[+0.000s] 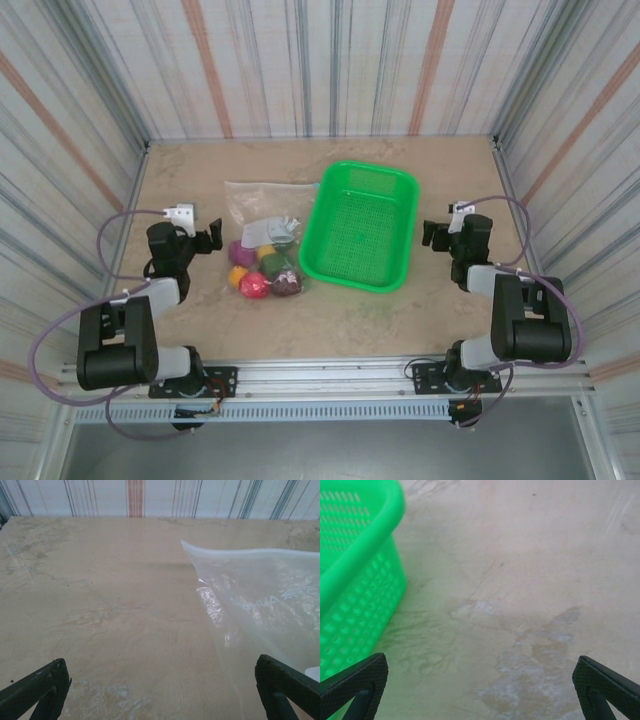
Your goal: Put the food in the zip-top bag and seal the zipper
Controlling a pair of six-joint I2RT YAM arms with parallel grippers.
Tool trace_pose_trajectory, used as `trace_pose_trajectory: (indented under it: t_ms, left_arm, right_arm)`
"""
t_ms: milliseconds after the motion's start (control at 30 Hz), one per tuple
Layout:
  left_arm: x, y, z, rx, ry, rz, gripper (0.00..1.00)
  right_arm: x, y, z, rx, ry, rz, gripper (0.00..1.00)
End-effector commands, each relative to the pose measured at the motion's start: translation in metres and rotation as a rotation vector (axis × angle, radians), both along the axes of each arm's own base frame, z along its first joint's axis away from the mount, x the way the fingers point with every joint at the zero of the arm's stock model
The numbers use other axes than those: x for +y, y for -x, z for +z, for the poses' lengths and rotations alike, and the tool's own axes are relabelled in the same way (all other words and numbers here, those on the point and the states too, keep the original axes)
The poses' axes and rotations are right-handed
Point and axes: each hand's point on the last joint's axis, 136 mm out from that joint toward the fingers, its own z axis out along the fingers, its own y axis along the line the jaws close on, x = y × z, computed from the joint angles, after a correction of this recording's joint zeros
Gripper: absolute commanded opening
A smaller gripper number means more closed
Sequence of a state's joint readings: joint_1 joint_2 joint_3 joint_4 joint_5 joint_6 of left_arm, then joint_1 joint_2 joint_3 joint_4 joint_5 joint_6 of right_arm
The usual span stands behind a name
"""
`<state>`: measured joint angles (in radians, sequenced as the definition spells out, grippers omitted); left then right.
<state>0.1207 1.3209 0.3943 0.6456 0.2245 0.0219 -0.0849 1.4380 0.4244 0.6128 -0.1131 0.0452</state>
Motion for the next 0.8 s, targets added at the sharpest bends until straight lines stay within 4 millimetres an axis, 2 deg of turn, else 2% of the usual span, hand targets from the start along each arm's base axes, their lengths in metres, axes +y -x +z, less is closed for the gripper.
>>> trace_pose_trajectory:
  t_ms: [0,167,300,333,400,533,667,767]
  left_arm:
    - [0.005,0.003,0.000,-0.035,0.060,0.023,0.99]
    - [-0.009,-0.006,-0.009,-0.042,0.057,-0.060,0.99]
    - [-0.027,-0.019,-0.032,0.020,-0.092,-0.049,0.99]
    - [-0.023,-0.020,-0.029,-0.009,-0.115,-0.010,0.99]
    - [-0.022,-0.020,-0.034,0.039,-0.115,0.004,0.99]
    - [-0.023,-0.019,-0.032,0.024,-0.125,0.010,0.99]
    - [-0.022,-0.016,-0.030,0.002,-0.169,0.054,0.99]
    - [-0.019,-0.020,-0.034,0.041,-0.127,0.036,0.99]
  right_arm:
    - [0.003,-0.004,0.006,-0.123,-0.036,0.011,0.99]
    - [0.011,-0.009,-0.001,-0.106,-0.026,0.052,0.99]
    - [0.006,-0.010,-0.002,-0.088,-0.036,0.032,0.99]
    - [0.006,-0.011,-0.003,-0.083,-0.026,0.022,0.99]
    - [-0.003,-0.012,-0.003,-0.076,-0.011,-0.040,0.99]
    - [-0.006,-0.013,-0.004,-0.073,0.038,-0.096,0.99]
    - [-0.006,-0.012,-0.004,-0.073,0.039,-0.096,0.99]
    - [-0.006,-0.013,-0.004,-0.069,0.026,-0.087,0.99]
